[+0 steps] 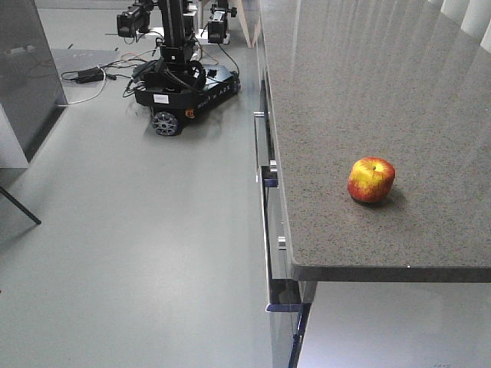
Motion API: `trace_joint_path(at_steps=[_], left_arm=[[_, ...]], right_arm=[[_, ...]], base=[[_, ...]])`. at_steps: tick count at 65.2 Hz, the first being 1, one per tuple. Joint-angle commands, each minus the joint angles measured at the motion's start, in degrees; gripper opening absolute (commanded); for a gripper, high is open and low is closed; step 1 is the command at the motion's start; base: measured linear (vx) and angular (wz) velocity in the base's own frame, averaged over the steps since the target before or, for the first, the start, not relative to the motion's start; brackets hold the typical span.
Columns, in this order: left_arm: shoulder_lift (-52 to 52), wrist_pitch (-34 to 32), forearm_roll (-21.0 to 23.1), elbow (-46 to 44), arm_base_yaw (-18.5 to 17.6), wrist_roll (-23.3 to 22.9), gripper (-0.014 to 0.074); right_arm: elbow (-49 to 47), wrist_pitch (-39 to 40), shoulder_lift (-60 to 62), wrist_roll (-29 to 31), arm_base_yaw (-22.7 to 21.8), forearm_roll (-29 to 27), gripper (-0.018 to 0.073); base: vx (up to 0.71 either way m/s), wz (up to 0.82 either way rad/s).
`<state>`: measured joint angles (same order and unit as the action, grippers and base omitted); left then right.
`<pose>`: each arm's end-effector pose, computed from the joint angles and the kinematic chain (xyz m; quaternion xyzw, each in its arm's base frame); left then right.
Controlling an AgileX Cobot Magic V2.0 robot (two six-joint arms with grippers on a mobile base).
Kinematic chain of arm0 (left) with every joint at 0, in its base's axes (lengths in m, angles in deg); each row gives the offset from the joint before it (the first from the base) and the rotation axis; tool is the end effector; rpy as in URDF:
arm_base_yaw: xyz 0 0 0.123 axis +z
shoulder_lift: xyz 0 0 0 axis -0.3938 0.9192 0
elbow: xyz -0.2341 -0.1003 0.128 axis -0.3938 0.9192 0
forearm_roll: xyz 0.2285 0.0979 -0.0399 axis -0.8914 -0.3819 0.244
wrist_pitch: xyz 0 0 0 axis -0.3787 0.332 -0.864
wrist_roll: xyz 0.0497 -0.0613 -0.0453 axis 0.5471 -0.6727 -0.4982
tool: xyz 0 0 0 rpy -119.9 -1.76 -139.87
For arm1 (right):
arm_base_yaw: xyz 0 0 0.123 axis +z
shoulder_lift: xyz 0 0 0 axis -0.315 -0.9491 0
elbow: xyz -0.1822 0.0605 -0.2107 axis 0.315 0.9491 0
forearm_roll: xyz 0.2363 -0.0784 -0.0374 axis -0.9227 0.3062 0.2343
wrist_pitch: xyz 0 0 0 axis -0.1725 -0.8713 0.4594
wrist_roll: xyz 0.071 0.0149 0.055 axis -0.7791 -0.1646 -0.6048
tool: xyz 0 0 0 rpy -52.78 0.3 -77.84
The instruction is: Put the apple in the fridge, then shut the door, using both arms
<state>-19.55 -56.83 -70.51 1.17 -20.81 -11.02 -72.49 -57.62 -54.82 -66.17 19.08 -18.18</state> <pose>0.0555 0.0049 0.1859 -0.0307 0.7551 0.0194 0.6546 0.0565 0.0009 0.2058 0.0055 0.6775 0.0165 0.7353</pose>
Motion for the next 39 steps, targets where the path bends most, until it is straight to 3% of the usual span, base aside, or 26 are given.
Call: trace_joint_path(at_steps=[1,39], left_arm=[[-0.90,-3.87,0.38,1.64,-0.34,0.02,-0.0006],[-0.90,-3.87,0.38,1.64,-0.34,0.02,-0.0006]], right_arm=[[0.03,4.27,-0.17,0.60,-0.06,0.17,-0.0002],[0.03,4.27,-0.17,0.60,-0.06,0.17,-0.0002]], base=[[0.00,0.00],[0.00,0.00]])
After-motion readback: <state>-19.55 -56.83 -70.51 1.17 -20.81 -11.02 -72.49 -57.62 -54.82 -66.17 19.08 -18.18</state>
